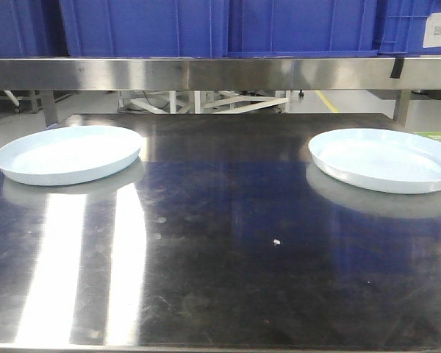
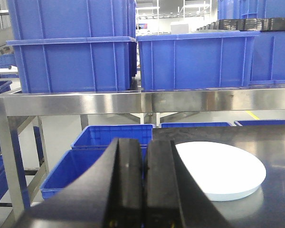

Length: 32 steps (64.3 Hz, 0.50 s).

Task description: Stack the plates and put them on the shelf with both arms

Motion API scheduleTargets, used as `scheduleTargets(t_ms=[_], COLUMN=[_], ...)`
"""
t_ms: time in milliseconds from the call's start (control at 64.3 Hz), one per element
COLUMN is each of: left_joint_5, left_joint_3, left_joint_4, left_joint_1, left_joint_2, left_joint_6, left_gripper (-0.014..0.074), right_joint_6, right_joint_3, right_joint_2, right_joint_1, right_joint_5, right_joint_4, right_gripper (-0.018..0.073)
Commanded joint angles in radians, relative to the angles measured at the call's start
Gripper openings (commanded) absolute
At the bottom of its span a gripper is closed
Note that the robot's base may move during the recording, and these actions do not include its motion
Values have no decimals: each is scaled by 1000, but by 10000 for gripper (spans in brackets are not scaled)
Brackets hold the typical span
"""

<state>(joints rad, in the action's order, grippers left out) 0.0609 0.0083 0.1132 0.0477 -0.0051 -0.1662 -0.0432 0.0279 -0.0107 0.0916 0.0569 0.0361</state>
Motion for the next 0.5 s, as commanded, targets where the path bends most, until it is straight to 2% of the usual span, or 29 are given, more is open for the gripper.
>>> scheduleTargets(t_ms=[0, 373, 482], left_joint_5=[90, 88, 38], left_joint_3=[2, -20, -78], left_joint_4=[3, 3, 3], left_joint_1=[0, 0, 0], left_joint_2=[-19, -16, -3], left_joint_6=[4, 4, 4], left_gripper=[83, 83, 83], right_joint_6=[3, 3, 3], right_joint_3=[1, 1, 1], right_joint_2=[-20, -20, -20], right_joint_1=[-2, -2, -2], right_joint_5=[-91, -91, -91], right_joint_4=[-3, -3, -3], right_gripper=[30, 30, 30])
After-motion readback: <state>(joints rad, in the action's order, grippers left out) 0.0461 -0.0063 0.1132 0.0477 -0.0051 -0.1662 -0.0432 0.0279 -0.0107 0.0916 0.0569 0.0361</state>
